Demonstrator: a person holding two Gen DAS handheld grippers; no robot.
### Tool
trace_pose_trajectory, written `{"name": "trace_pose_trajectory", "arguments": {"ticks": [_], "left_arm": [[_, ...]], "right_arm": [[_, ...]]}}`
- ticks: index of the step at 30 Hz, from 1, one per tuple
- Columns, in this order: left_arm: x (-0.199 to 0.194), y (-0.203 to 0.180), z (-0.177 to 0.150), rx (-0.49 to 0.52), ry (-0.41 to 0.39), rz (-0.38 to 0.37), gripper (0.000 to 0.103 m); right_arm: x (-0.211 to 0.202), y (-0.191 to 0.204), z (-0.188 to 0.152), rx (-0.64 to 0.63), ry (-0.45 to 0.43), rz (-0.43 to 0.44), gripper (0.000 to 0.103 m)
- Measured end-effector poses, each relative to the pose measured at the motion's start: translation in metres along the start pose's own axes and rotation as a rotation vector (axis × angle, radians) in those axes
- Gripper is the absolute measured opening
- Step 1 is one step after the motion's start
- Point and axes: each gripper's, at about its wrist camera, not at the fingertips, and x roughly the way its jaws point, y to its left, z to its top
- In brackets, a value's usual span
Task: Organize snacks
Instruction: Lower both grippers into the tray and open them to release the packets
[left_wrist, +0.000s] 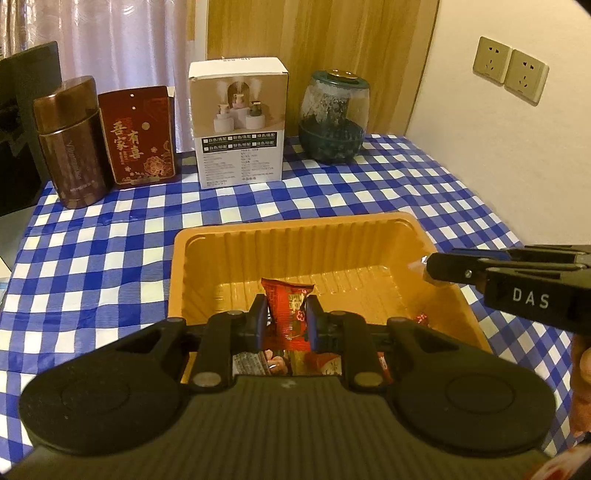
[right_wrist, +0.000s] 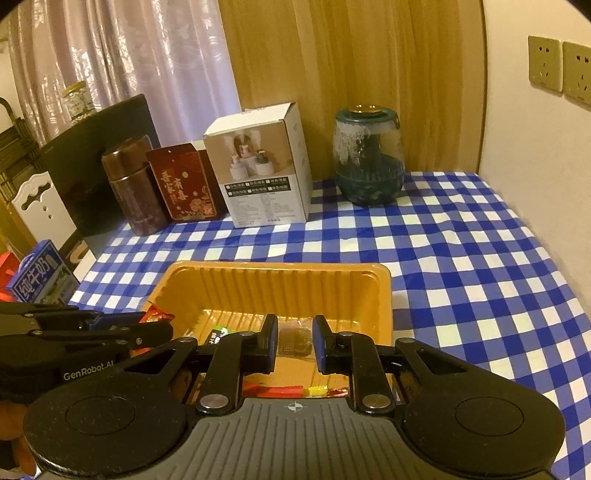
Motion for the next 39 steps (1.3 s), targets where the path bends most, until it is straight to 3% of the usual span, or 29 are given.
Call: {"name": "trace_pose_trajectory", "arguments": {"ticks": [5,7,25,39], "left_arm": [[0.008,-0.002,0.001,0.006,-0.006,-0.011,0.020],[0.010,-0.002,0.001,0.002,-0.006,-0.009,0.027],[0.005,0.006,-0.006,-0.001,-0.001,0.005,0.027],[-0.012,0.002,-0.014,-0.006,0.001,0.007,0.027]], "right_arm": [[0.007,-0.002,0.000,0.008,0.003,-0.003,0.020],[0.008,-0.003,0.001,0.016,0.002,0.001,0.020],[0.007,-0.002,0.004,0.041,-0.030,0.031,0.021],[-0.016,-0.012,-0.003,0.082,-0.044,-0.009,0.022]]}}
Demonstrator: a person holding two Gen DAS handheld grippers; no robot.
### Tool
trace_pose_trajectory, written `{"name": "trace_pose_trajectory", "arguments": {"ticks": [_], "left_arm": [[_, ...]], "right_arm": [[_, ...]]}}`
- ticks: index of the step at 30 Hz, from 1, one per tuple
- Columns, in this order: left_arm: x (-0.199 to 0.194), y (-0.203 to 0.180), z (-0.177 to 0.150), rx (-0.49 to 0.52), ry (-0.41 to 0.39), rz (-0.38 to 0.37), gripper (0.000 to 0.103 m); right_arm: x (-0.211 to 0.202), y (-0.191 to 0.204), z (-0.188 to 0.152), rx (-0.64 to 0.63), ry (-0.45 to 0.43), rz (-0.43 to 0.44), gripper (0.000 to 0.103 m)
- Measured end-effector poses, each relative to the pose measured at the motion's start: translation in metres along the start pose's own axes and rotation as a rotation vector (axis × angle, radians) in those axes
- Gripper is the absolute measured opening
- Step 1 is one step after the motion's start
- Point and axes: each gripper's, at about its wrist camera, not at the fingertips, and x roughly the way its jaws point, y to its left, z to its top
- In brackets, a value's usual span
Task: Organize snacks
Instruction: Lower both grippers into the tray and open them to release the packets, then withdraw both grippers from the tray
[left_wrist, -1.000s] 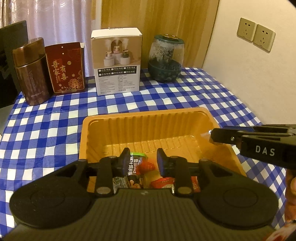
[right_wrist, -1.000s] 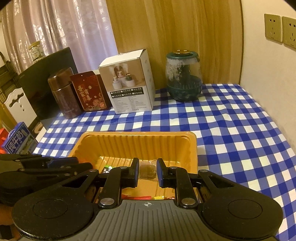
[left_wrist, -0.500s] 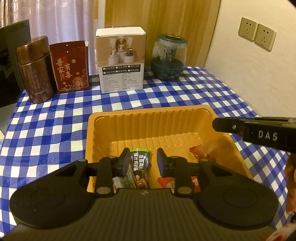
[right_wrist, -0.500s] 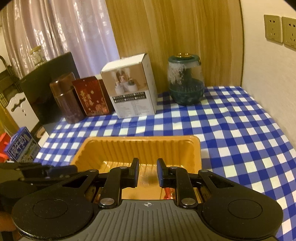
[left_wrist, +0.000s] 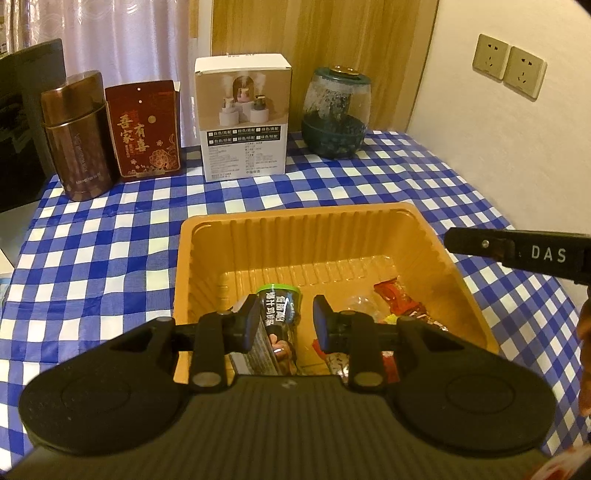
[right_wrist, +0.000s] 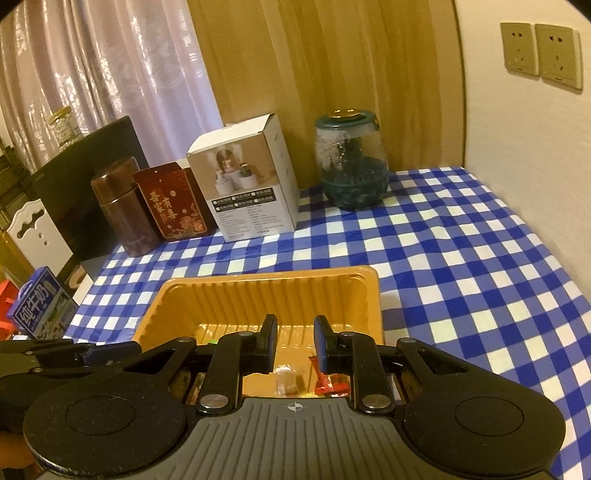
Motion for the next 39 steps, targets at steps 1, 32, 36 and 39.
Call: {"name": "trace_pose_trajectory", "arguments": {"ticks": [1,32,36,39], "left_arm": [[-0.002,-0.001,-0.001,-0.001,-0.001,0.000,0.027],[-0.109,-0.014,-0.097,-0.029,0.022,0.021,0.050],[-0.113,-0.016,-0.117,0.022,0.036,0.009,0.070],[-0.111,-0.016,-0.129,0.065,0.049,-0.007,0.075]], "right_arm": [[-0.005,0.000,-0.001,0.001,-0.003,-0.002,0.022],[-0.132,0.002,-0.097,0.018,0.031,-0.027,0.057],[-0.132,0.003,-0.111,-0.021,0.059,-0.026,0.063],[-0.128,0.004,-0.119,-0.054,0.079,-0.027,0.063]]}}
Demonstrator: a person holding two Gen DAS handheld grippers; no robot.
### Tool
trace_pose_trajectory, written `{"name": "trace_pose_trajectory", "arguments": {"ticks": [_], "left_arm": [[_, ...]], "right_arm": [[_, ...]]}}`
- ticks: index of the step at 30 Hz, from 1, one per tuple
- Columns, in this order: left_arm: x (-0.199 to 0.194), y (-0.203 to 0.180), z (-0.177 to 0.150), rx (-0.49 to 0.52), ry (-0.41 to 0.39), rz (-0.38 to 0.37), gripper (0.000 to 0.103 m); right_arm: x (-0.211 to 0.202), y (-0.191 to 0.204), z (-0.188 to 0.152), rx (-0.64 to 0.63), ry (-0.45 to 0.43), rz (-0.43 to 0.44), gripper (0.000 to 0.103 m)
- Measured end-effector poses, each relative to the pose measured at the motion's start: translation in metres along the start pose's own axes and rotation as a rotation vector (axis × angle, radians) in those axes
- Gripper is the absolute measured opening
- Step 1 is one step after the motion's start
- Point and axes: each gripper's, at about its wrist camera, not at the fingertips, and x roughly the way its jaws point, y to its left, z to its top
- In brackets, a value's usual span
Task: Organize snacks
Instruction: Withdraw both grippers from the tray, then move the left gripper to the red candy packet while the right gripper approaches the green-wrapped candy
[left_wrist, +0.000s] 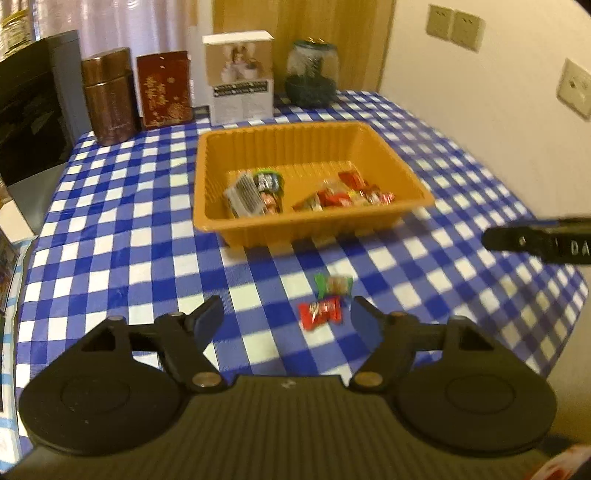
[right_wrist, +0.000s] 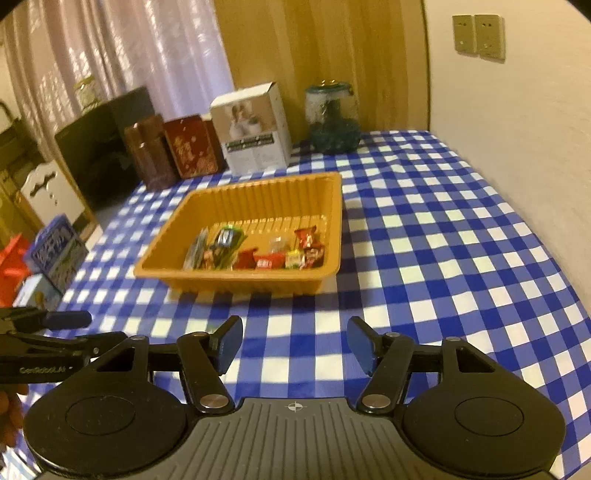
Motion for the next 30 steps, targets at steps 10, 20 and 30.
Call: {"name": "trace_pose_trajectory", "arguments": {"ticks": [10,20,30], "left_arm": [[0.023,-0.002,-0.023,0.183,0.031,-0.063,0.077],[0.066,-0.006,-0.026,0.339,0.060,-0.126,0.065],[0.097,-0.011,-0.008,0.445,0.068,-0.209,0.053]], "right_arm": [[0.026,-0.003,-0.015,-0.071,0.059,0.039,0.063],[0.061,-0.005,-0.023,-0.163,0.101,0.092,0.063],[0.084,-0.011,-0.029,-0.209,0.126,0.130,0.062]]}}
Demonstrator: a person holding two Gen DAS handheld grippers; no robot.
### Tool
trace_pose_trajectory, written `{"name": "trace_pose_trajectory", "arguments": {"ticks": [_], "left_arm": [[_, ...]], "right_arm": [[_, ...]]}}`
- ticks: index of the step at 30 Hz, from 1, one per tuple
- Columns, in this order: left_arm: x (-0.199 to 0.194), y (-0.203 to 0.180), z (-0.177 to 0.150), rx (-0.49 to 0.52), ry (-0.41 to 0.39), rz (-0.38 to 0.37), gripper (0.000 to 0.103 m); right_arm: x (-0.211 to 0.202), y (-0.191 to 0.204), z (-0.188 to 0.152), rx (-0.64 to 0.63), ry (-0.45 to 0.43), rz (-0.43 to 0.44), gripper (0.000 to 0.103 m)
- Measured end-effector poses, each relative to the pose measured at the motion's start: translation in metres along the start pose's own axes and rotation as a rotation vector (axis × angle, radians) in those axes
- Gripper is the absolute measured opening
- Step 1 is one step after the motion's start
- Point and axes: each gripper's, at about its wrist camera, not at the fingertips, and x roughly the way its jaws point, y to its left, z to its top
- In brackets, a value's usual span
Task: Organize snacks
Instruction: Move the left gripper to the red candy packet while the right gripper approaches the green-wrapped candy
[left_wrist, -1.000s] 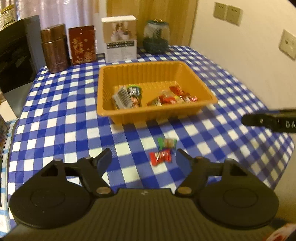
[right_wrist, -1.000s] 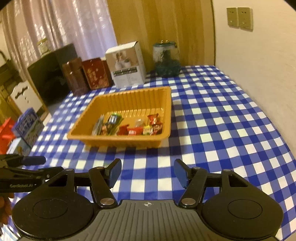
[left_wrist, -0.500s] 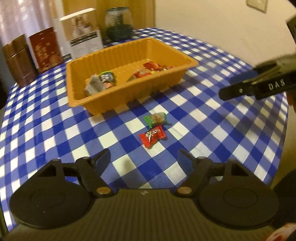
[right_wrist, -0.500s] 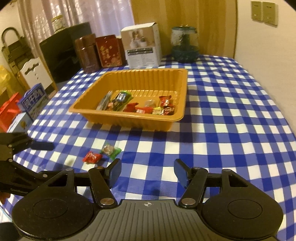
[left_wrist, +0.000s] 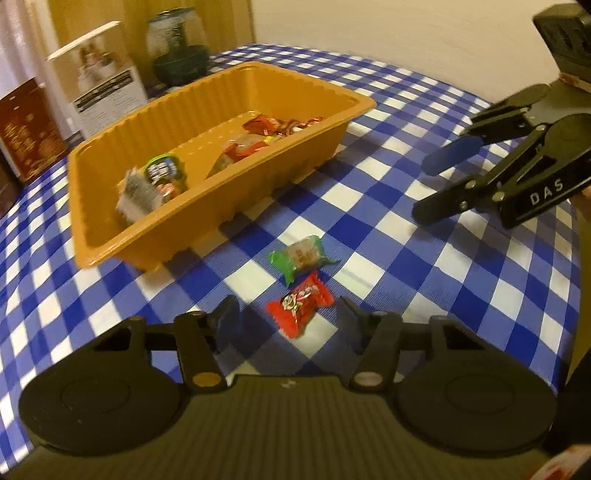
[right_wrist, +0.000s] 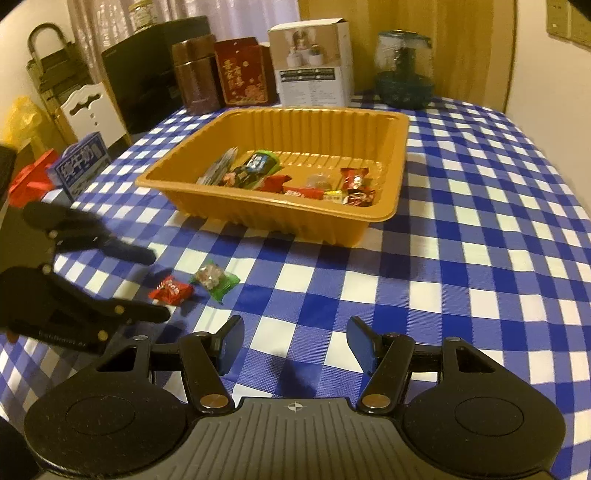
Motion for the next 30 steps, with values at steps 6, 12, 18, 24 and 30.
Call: {"name": "trace_pose_trajectory", "arguments": {"ticks": [6,12,18,24,30], "left_arm": [[0.009,-0.002,0.002,0.065,0.007,-0.040,0.045],[0.009,-0.002,0.000,0.057,0.000,-0.077,0.035],[-0.004,-0.001,-0.012,-0.017,-0.006,-0.018,0.032],[-0.017,0.008,-0.029,-0.119,-0.003,0.043,0.032],[-0.021,0.012,-0.034,-0.175,-0.028,0.054,0.033]], "right_arm": [[0.010,0.000,0.001,-0.014,0.007,0.017,0.062],[0.020,0.008,0.007,-0.045,0.013,0.046,0.061],[0.027,0.017,0.017,-0.076,0.011,0.066,0.059],[0.034,0.029,0.022,-0.133,0.007,0.102,0.058],[0.050,0.044,0.028,-0.235,0.016,0.118,0.053]]}}
